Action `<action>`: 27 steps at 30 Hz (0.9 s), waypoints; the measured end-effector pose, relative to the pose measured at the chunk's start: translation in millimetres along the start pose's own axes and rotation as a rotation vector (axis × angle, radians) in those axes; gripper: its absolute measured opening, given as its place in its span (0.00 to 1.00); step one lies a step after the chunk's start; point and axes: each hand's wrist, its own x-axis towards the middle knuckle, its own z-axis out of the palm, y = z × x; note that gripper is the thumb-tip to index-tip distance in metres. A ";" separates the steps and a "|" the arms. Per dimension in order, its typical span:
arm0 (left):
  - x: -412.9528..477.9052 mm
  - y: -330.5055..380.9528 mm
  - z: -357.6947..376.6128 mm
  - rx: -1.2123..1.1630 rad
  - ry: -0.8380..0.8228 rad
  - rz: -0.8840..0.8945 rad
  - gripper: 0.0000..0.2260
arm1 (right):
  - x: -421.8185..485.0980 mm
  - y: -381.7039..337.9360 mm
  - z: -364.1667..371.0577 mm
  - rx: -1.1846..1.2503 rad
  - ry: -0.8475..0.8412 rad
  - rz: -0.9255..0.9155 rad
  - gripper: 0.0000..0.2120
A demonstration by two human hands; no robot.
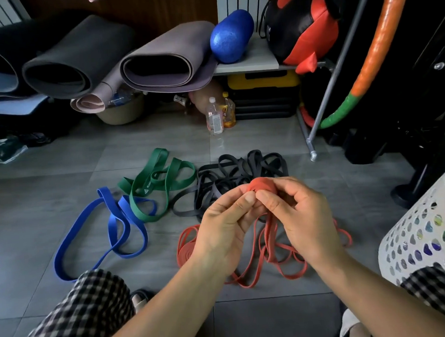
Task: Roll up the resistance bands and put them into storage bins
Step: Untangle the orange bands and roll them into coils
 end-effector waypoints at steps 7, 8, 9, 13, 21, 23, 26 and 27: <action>7.7 12.2 -12.6 0.994 0.023 0.224 0.09 | 14.0 4.0 -16.3 -0.492 -0.233 -0.162 0.09; 8.5 13.4 -13.7 1.179 0.011 0.299 0.11 | 13.7 5.3 -15.2 -0.557 -0.278 -0.167 0.10; 7.9 14.1 -13.9 1.252 -0.012 0.335 0.12 | 13.1 6.1 -13.5 -0.595 -0.305 -0.159 0.10; 3.9 16.7 -9.7 0.886 -0.014 0.225 0.11 | 12.2 2.4 -13.9 -0.370 -0.236 -0.046 0.08; -0.3 6.8 -8.4 0.208 0.009 0.101 0.06 | 9.4 4.3 -3.0 0.294 -0.186 0.222 0.12; -1.2 6.0 -9.4 0.115 -0.011 0.070 0.08 | 7.7 6.7 0.9 0.302 -0.161 0.222 0.10; -1.5 11.0 -11.8 0.134 -0.030 -0.007 0.08 | 9.1 7.9 -1.9 0.146 -0.198 0.173 0.08; -0.7 14.9 -12.2 0.234 -0.037 -0.019 0.08 | 10.5 8.8 -4.9 0.047 -0.223 0.147 0.08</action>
